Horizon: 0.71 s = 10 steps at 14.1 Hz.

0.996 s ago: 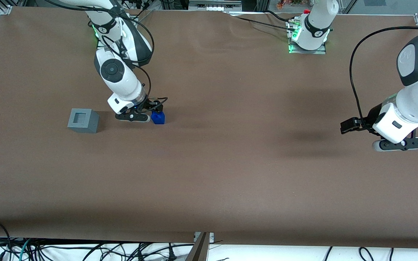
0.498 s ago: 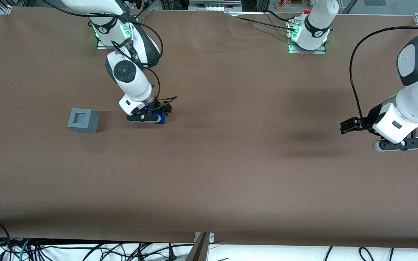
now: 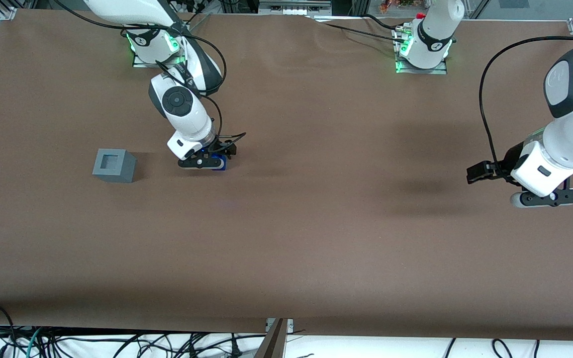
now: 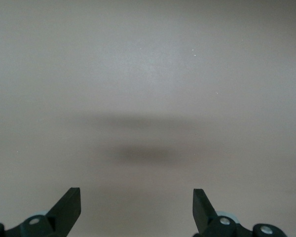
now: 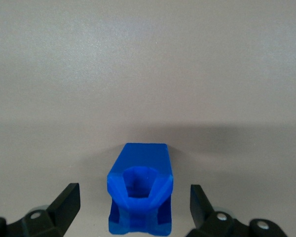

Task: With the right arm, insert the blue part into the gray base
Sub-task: 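Close the right gripper on the blue part and lift it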

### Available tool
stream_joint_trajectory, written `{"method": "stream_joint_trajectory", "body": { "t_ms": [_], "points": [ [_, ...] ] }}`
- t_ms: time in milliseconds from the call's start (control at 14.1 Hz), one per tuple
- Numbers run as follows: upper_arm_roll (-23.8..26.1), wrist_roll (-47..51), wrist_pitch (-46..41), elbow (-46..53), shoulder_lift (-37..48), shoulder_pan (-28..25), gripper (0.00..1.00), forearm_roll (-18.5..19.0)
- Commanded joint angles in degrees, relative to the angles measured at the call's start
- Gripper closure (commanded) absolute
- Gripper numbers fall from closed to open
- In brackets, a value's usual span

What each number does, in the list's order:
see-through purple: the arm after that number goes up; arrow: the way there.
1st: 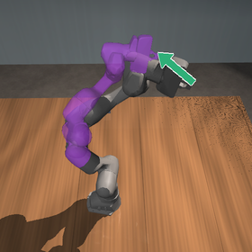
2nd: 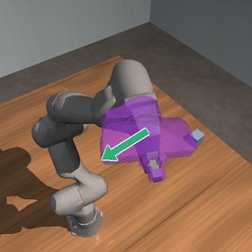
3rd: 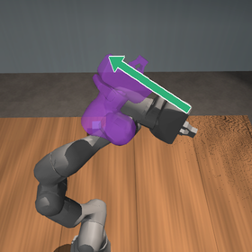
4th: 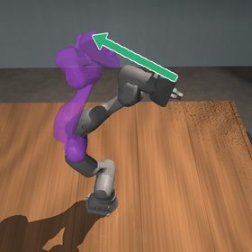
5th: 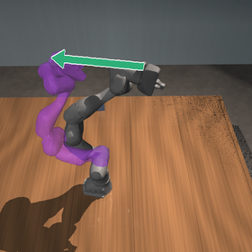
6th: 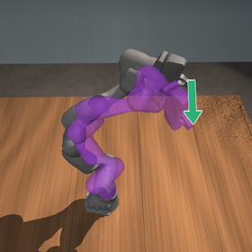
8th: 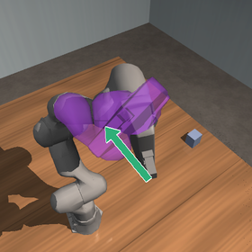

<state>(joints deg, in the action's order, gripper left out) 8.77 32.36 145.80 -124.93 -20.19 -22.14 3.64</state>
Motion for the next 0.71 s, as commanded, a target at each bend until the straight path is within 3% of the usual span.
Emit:
{"method": "stream_joint_trajectory", "body": {
  "t_ms": [0, 213, 285, 427, 640],
  "points": [
    [-0.07, 1.03, 0.71, 0.74, -0.55, -0.1, 0.02, 1.37],
    [-0.16, 1.03, 0.98, 0.74, -0.81, -0.1, 0.04, 1.55],
    [-0.16, 1.03, 0.98, 0.74, -1.16, -0.1, 0.1, 1.72],
    [-0.16, 1.03, 0.98, 0.66, -1.25, -0.1, 0.29, 1.81],
    [-0.25, 0.86, 0.89, 0.65, -1.17, -0.1, 0.69, 2.25]
  ]
}}
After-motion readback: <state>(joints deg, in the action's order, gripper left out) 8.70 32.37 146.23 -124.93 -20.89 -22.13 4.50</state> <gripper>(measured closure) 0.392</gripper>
